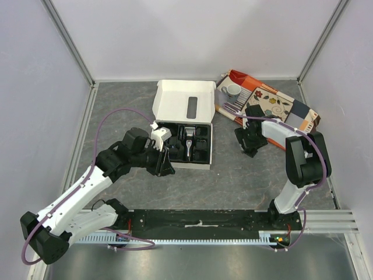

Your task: Sort the hair-cutting tools

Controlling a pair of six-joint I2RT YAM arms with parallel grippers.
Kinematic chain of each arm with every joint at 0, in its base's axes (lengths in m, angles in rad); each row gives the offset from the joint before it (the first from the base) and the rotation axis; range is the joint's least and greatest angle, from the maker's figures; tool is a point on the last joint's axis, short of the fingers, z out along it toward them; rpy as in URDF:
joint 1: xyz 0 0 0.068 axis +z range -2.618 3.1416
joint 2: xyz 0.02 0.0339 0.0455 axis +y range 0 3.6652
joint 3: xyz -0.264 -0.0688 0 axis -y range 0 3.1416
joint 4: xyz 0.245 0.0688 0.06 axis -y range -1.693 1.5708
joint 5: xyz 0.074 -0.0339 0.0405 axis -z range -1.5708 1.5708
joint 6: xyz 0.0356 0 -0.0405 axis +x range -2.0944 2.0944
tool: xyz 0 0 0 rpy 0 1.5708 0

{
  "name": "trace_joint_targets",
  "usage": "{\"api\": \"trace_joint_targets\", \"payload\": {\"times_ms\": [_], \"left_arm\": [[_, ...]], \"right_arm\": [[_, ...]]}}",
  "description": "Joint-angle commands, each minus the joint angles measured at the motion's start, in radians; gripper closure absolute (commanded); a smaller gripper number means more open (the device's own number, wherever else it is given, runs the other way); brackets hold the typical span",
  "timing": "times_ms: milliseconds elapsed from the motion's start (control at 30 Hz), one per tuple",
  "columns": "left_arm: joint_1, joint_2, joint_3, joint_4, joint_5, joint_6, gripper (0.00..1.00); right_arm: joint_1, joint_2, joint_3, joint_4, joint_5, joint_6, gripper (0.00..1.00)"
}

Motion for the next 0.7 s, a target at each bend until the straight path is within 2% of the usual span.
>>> {"api": "trace_joint_targets", "payload": {"times_ms": [0, 167, 400, 533, 667], "left_arm": [[0.0, -0.011, 0.021, 0.012, 0.049, -0.013, 0.62], [0.0, -0.029, 0.027, -0.008, 0.04, -0.015, 0.62], [0.001, -0.058, 0.024, -0.012, 0.029, -0.025, 0.62], [0.0, -0.078, 0.031, -0.026, 0.006, -0.03, 0.63], [0.0, -0.095, 0.04, -0.048, -0.015, -0.032, 0.62]], "right_arm": [[0.003, 0.025, -0.029, -0.012, -0.037, 0.024, 0.25], [0.003, 0.022, -0.036, -0.026, -0.037, 0.061, 0.36], [0.004, -0.012, -0.053, -0.019, -0.023, 0.188, 0.46], [0.01, -0.042, -0.084, 0.042, -0.017, 0.315, 0.46], [0.036, -0.065, -0.121, 0.077, 0.045, 0.432, 0.36]]}}
